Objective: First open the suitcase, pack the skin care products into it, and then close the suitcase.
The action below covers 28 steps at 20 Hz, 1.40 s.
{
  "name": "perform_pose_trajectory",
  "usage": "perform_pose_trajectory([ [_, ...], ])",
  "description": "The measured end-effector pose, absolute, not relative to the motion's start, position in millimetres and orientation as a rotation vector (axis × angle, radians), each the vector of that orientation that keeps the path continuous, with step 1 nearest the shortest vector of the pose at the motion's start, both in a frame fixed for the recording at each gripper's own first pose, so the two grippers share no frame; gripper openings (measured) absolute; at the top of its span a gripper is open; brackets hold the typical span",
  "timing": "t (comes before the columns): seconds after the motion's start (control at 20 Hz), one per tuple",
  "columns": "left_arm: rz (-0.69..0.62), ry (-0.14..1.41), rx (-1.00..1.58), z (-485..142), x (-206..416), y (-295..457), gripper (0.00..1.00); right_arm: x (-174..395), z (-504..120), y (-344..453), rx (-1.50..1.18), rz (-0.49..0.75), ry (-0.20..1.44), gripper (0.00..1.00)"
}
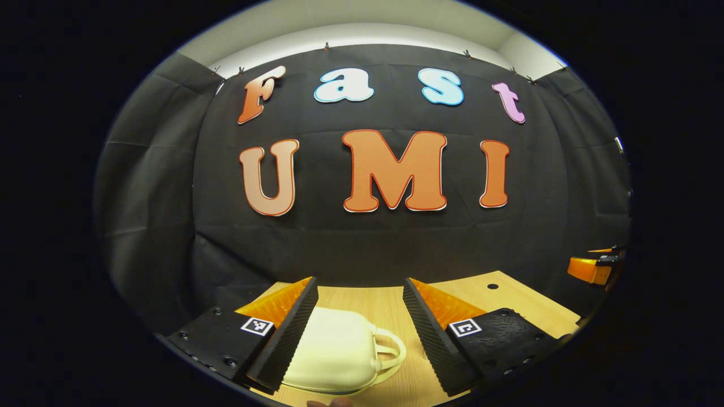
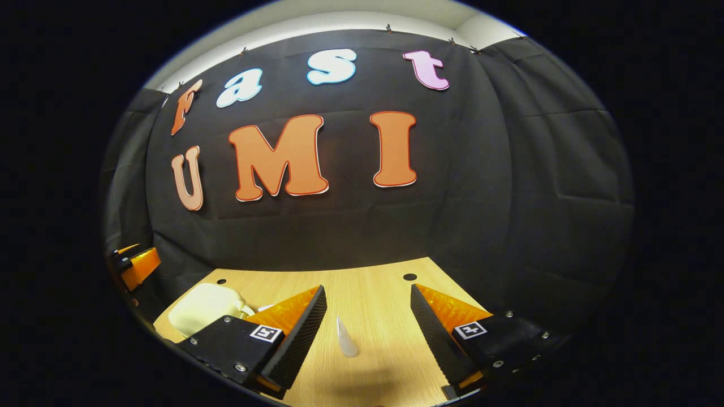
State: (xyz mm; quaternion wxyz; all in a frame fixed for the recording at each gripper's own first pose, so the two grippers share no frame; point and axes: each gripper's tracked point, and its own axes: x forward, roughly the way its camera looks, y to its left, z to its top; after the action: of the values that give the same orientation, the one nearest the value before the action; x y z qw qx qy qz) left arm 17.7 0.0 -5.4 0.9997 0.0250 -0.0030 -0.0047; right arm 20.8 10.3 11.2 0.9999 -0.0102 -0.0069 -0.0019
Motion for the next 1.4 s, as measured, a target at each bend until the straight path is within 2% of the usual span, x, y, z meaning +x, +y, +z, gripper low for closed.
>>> perform_pose_trajectory([
  [0.2, 0.006, 0.011, 0.106, -12, 20, 3, 0.97, 24, 3, 15, -0.024, 0.006, 0.006, 0.95],
  [0.55, 0.040, 0.089, 0.491, -54, 25, -4, 0.99, 20, -16, 1, -0.025, -0.016, 0.040, 0.95],
  [0.7, -0.018, 0.158, 0.654, -102, 27, -22, 0.99, 14, -24, -18, -0.013, -0.052, 0.053, 0.95],
  [0.9, -0.164, 0.320, 0.785, -183, 18, -54, 0.99, 4, -36, -48, 0.002, -0.105, 0.085, 0.95],
  [1.2, -0.118, 0.342, 1.029, -219, 43, -53, 0.99, -11, -53, -92, 0.014, -0.193, 0.128, 0.95],
  [1.3, -0.141, 0.365, 1.089, -235, 53, -58, 0.99, -13, -58, -102, 0.026, -0.214, 0.141, 0.95],
  [1.35, -0.151, 0.372, 1.122, -241, 60, -60, 0.99, -14, -61, -106, 0.033, -0.223, 0.147, 1.00],
  [1.4, -0.168, 0.388, 1.146, -251, 67, -62, 0.99, -15, -64, -109, 0.041, -0.231, 0.151, 0.95],
])
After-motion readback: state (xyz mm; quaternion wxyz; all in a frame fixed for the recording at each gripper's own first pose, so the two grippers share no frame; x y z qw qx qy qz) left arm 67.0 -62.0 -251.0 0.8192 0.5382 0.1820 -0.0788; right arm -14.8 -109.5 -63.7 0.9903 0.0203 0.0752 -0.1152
